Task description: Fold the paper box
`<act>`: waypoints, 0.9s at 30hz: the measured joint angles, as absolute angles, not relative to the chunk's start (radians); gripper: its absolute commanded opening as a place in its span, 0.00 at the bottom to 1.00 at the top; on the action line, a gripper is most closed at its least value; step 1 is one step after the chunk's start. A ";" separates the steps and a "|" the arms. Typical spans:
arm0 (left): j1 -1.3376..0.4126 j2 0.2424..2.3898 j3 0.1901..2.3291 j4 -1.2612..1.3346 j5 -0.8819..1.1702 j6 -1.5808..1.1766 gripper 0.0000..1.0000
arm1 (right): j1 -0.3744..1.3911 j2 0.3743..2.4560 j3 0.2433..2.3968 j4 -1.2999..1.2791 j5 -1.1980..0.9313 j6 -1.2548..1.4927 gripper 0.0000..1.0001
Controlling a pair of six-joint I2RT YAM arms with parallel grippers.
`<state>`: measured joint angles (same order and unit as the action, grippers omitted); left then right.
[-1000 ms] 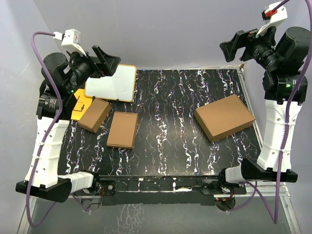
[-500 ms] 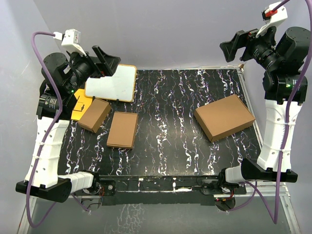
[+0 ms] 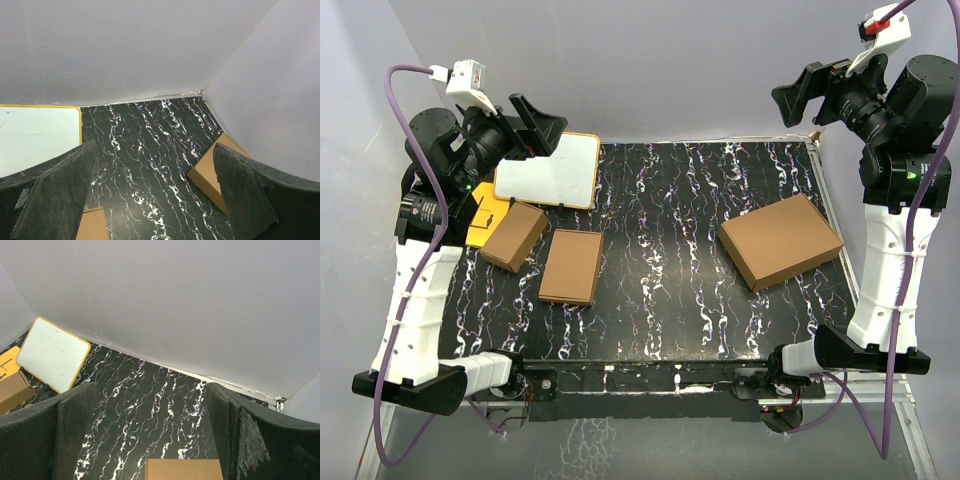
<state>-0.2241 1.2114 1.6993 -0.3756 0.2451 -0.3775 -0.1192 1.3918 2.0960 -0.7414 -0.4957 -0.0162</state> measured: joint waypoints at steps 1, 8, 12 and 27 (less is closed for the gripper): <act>-0.224 1.211 1.699 -0.376 0.245 -0.377 0.97 | -0.119 1.392 2.096 -0.741 -0.495 -0.016 1.00; -0.224 1.211 1.699 -0.376 0.244 -0.376 0.97 | -0.120 1.392 2.096 -0.741 -0.495 -0.016 1.00; -0.224 1.211 1.699 -0.376 0.244 -0.375 0.97 | -0.120 1.392 2.096 -0.741 -0.496 -0.016 1.00; -0.224 1.211 1.687 -0.376 0.243 -0.367 0.97 | -0.120 1.392 2.096 -0.741 -0.496 -0.016 1.00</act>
<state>-0.2241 1.2110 1.6867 -0.3759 0.2432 -0.3668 -0.1200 1.3918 2.0960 -0.7410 -0.4957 -0.0162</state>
